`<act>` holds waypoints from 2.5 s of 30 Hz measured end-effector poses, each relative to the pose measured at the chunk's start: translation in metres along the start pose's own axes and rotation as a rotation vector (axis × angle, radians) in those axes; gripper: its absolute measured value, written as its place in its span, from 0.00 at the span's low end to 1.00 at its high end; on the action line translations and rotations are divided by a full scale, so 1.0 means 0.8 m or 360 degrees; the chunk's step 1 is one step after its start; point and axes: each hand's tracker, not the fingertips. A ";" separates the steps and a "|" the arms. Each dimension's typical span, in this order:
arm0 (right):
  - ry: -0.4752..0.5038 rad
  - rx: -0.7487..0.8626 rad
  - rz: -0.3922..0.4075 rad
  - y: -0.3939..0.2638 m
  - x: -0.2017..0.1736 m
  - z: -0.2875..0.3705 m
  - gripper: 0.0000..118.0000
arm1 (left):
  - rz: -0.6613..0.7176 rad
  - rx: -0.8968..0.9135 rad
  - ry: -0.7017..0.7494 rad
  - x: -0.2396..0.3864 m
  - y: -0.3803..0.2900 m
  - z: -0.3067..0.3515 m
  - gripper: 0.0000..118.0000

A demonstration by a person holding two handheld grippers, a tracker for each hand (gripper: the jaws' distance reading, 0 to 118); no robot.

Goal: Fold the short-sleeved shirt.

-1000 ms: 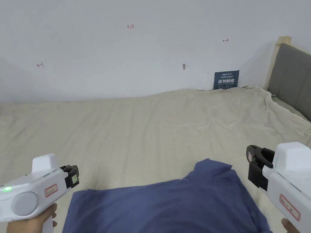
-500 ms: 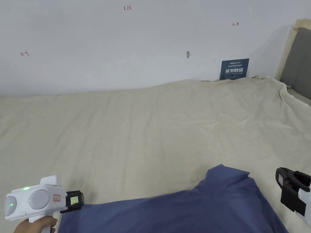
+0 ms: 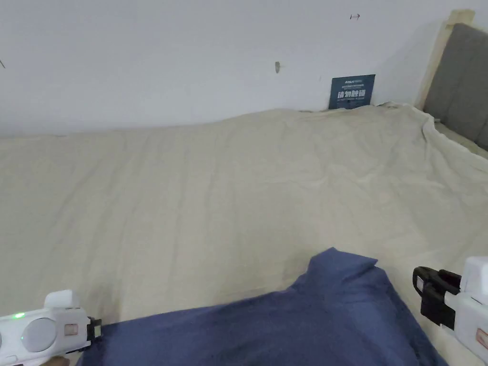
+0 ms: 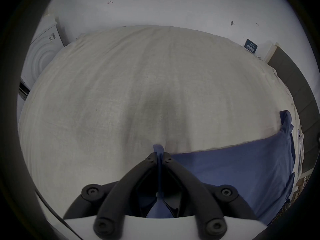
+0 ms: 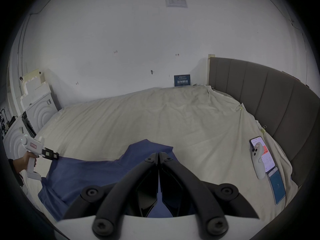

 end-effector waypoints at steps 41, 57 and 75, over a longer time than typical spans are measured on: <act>0.0194 -0.0214 -0.0008 -0.004 0.033 0.002 0.02 | 0.0142 0.0300 -0.0102 -0.023 -0.066 0.165 0.01; 0.0265 -0.0255 -0.0132 -0.142 0.067 0.172 0.02 | 0.0172 0.0294 -0.0098 -0.040 -0.238 0.232 0.01; -0.0032 -0.0585 -0.0203 -0.258 0.055 0.134 0.02 | 0.0135 0.0063 0.0018 -0.041 -0.337 0.173 0.01</act>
